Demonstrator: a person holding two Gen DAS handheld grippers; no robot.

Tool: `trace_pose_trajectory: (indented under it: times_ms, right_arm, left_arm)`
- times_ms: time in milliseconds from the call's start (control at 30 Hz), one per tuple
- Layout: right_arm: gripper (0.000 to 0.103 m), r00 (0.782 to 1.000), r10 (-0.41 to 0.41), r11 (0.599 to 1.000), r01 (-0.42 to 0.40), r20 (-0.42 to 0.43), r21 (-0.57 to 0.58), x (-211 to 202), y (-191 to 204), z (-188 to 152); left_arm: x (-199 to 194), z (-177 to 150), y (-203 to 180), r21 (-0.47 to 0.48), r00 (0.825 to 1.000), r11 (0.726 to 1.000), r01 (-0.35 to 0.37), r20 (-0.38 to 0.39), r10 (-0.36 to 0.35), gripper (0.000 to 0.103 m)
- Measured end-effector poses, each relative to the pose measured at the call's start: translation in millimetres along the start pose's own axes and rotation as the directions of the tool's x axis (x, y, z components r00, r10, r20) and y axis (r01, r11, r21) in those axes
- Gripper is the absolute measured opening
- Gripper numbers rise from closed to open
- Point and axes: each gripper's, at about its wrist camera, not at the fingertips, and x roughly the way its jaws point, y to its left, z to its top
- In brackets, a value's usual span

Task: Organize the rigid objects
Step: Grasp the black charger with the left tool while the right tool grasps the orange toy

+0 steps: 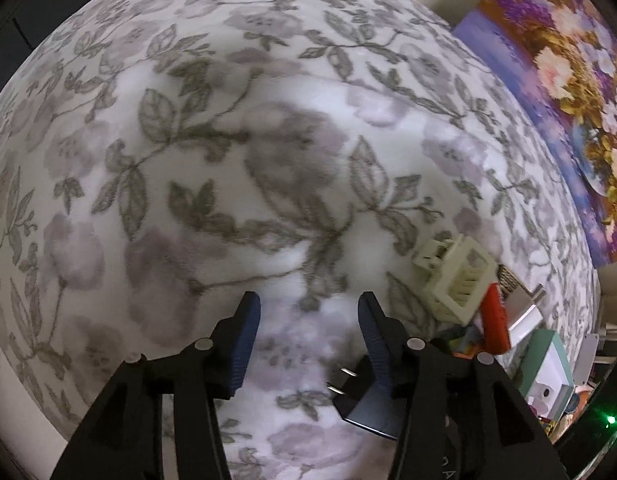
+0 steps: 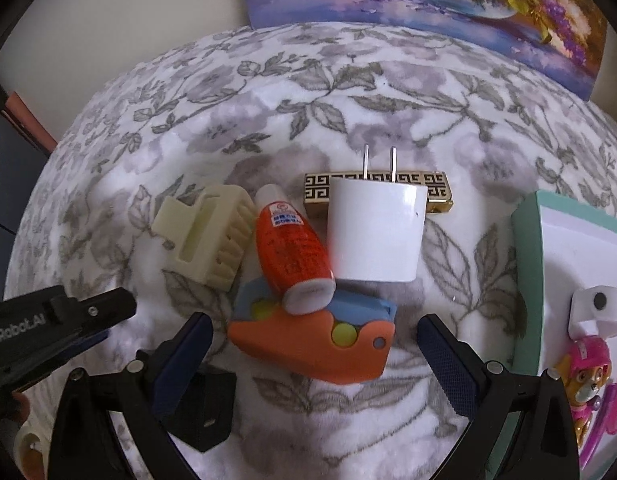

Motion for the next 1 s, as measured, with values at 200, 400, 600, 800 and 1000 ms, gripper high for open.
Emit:
trace_pose_trajectory:
  times_ms: [200, 400, 600, 800, 1000]
  right_arm:
    - [0.091, 0.998, -0.054, 0.998, 0.054, 0.015, -0.016, 0, 5, 1]
    - [0.081, 0.999, -0.046, 0.999, 0.046, 0.016, -0.014, -6, -3, -4]
    - [0.075, 0.999, -0.031, 0.999, 0.031, 0.009, -0.005, -13, -14, -11]
    - [0.075, 1.0, -0.022, 1.0, 0.022, -0.006, 0.008, -19, -24, -18]
    - [0.075, 0.999, -0.03, 0.999, 0.03, -0.031, 0.02, -25, -34, -28]
  left_arm:
    - [-3, 1, 11, 0.011, 1.0, 1.0, -0.018, 0.001, 0.018, 0.065]
    - [2, 0, 3, 0.02, 0.999, 0.999, -0.03, -0.01, 0.03, 0.066]
    - [-1, -8, -9, 0.053, 1.0, 0.999, -0.011, -0.023, 0.012, 0.067]
    - [-7, -18, -25, 0.092, 0.999, 0.996, 0.009, -0.031, -0.006, 0.067]
    - [-14, -29, -37, 0.142, 0.999, 0.989, 0.029, -0.035, -0.025, 0.068]
